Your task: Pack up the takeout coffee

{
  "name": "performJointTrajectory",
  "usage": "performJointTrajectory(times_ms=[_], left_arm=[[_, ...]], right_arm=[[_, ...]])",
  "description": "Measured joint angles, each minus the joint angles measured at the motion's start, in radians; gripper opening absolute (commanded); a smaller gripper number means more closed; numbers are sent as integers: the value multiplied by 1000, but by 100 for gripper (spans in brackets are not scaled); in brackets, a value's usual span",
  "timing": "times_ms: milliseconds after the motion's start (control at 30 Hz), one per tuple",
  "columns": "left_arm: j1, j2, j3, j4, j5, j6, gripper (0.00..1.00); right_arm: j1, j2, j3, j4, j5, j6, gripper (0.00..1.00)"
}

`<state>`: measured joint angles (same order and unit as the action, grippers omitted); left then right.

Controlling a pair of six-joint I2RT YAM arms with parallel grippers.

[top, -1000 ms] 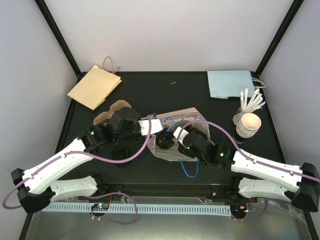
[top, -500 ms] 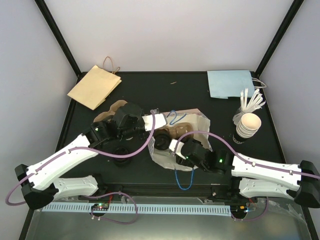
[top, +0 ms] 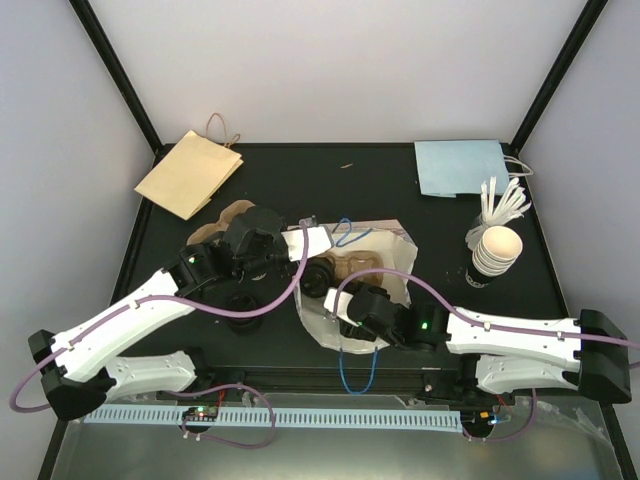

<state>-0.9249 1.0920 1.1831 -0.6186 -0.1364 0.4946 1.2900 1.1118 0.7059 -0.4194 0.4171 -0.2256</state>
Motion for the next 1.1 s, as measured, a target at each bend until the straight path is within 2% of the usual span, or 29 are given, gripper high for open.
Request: performJointTrajectory(times_ms=[433, 800, 1100], left_arm=[[0, -77, -75, 6, 85, 2, 2], [0, -77, -75, 6, 88, 2, 2], [0, -77, -75, 6, 88, 2, 2]], right_arm=[[2, -7, 0, -3, 120, 21, 67], [0, -48, 0, -30, 227, 28, 67], [-14, -70, 0, -29, 254, 32, 67]])
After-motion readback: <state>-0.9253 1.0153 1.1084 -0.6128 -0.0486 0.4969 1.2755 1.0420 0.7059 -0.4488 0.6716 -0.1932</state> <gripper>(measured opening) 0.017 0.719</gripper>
